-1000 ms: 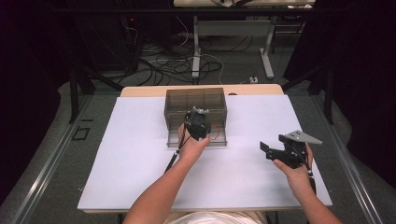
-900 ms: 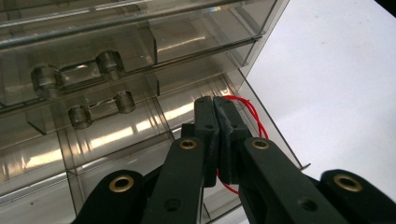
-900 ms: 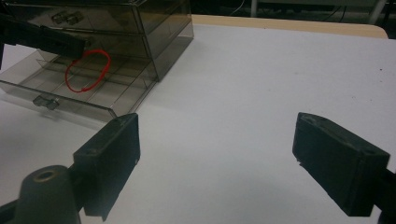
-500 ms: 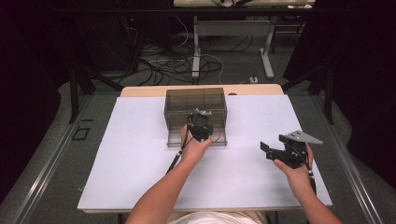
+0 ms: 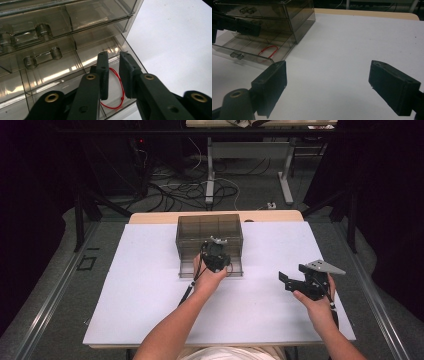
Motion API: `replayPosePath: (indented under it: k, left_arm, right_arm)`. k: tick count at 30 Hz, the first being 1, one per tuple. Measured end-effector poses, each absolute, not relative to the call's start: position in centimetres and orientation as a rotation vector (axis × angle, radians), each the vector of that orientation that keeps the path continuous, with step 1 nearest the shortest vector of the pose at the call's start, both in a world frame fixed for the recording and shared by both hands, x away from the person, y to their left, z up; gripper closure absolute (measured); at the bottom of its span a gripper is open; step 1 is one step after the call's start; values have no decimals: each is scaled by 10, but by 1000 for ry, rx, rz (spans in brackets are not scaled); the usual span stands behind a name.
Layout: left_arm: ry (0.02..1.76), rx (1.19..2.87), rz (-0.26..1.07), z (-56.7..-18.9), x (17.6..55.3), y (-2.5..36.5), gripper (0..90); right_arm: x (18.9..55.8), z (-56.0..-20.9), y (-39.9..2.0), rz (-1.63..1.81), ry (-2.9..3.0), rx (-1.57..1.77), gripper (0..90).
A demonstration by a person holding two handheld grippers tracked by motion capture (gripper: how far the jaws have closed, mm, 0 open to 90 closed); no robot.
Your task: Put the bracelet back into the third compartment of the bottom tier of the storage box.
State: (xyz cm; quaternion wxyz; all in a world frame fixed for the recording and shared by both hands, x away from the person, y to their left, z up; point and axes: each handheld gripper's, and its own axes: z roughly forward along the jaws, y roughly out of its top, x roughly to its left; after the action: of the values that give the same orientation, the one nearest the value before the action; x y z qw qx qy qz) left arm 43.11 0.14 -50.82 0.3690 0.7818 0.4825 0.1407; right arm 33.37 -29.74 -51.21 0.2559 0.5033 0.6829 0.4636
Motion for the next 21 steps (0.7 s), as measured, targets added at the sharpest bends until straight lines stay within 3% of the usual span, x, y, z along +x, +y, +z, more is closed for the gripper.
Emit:
replayPosePath:
  k: [21]
  left_arm:
    - [1144, 1948, 351, -492, 418, 18, 520]
  right_arm:
    - [333, -512, -297, 1256, 1855, 1368, 145]
